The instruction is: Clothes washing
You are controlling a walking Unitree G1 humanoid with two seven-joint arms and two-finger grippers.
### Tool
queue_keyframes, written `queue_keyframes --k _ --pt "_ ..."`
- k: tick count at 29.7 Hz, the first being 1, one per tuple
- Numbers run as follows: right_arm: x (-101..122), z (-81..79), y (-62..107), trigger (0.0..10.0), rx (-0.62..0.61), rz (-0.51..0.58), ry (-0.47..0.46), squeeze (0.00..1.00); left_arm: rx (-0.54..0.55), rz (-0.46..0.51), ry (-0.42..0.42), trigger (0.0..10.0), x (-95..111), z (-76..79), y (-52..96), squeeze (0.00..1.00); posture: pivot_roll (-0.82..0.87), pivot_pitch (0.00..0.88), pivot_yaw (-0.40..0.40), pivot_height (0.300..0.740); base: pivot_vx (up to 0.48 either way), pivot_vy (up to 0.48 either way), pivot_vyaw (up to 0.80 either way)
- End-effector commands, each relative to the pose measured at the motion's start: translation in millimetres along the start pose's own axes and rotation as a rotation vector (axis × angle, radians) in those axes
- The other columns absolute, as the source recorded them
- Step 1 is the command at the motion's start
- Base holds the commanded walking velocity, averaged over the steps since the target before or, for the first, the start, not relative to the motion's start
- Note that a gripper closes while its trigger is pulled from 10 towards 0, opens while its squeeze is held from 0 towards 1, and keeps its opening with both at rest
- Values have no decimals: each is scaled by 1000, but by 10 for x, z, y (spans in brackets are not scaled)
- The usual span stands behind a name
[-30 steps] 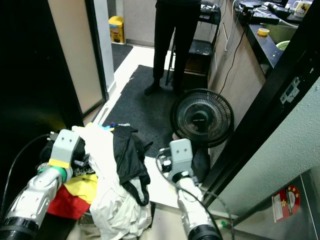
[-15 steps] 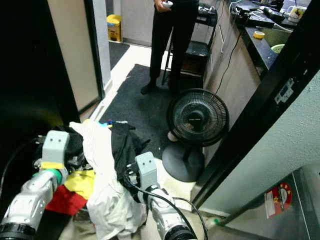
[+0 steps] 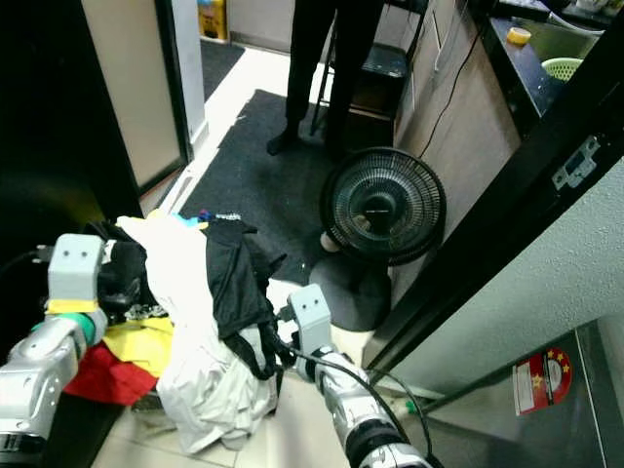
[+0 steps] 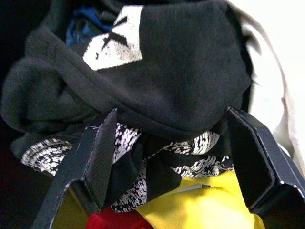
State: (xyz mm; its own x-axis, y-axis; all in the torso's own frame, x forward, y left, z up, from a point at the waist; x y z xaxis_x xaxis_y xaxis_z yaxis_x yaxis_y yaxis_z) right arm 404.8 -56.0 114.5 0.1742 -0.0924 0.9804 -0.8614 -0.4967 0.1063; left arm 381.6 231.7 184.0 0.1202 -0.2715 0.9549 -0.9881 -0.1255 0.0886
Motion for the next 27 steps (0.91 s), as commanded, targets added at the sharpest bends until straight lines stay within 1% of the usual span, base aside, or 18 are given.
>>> queue_keyframes --k 1,2,5,6,8,9,11,12,13,14,15,16,18,23,24,25,26,27 --pt "-81 -109 -11 10000 33 -16 -10 0 0 -37 8 10000 -127 -44 49 0 23 391 -77 740 0 0 0" --pt "-51 -209 -47 10000 59 -4 -20 0 -3 -43 13 10000 -162 -51 67 0 23 388 -80 740 0 0 0" --pt "-74 -258 -54 10000 71 -8 -24 0 -6 -51 28 10000 -200 -4 84 0 22 383 -103 740 0 0 0" --pt "-101 -256 -46 10000 73 -16 -25 0 -12 -53 34 10000 -212 47 89 0 14 382 -132 740 0 0 0" --pt "-139 -230 -27 10000 70 -29 -24 0 -21 -54 36 10000 -226 129 86 0 1 375 -147 740 0 0 0" --pt "-139 -230 -27 10000 70 -29 -24 0 -21 -54 36 10000 -226 129 86 0 1 375 -147 740 0 0 0" --pt "-183 -109 25 10000 42 -44 -11 0 -43 -47 56 10000 -214 269 78 0 -16 365 -147 740 0 0 0" --pt "-183 -109 25 10000 42 -44 -11 0 -43 -47 56 10000 -214 269 78 0 -16 365 -147 740 0 0 0" --pt "-183 -14 59 10000 18 -44 -9 0 -50 -45 61 10000 -203 318 69 0 -20 360 -145 740 0 0 0" --pt "-183 -14 59 10000 18 -44 -9 0 -50 -45 61 10000 -203 318 69 0 -20 360 -145 740 0 0 0" --pt "-180 93 99 10000 -10 -43 -6 0 -64 -40 69 10000 -184 360 57 0 -33 346 -132 740 0 0 0" --pt "-180 93 99 10000 -10 -43 -6 0 -64 -40 69 10000 -184 360 57 0 -33 346 -132 740 0 0 0" --pt "-151 298 178 10000 -68 -30 -2 0 -92 -22 50 10000 -112 403 6 0 -46 323 -109 740 0 0 0" --pt "-134 360 202 10000 -87 -23 0 0 -100 -13 33 10000 -80 406 -18 0 -46 323 -109 740 0 0 0" --pt "-120 351 195 10000 -88 -15 0 0 -97 -5 30 10000 -69 388 -32 0 -47 289 -88 740 0 0 0" --pt "-120 351 195 10000 -88 -15 0 0 -97 -5 30 10000 -69 388 -32 0 -47 289 -88 740 0 0 0" --pt "-25 308 165 10000 -88 39 -6 0 -74 27 20 10000 -22 324 -35 0 -10 220 -69 740 0 0 0" --pt "-25 308 165 10000 -88 39 -6 0 -74 27 20 10000 -22 324 -35 0 -10 220 -69 740 0 0 0"
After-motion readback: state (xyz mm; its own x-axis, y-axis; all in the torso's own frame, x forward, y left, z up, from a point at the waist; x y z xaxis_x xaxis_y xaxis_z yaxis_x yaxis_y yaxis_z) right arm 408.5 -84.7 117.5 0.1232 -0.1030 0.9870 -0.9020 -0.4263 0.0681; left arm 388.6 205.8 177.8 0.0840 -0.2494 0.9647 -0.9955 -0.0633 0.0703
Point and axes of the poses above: a point about 5 cm out from each wrist's last joint towards the gripper, its own y axis pointing back from the gripper into the wrist, its own x axis along the axis of the wrist's last joint, z = x × y, the point moved 4 cm from there along -y, pointing out of the wrist towards the gripper, and after that the axes turned 13 degrees about -y, right-handed, at the moved point
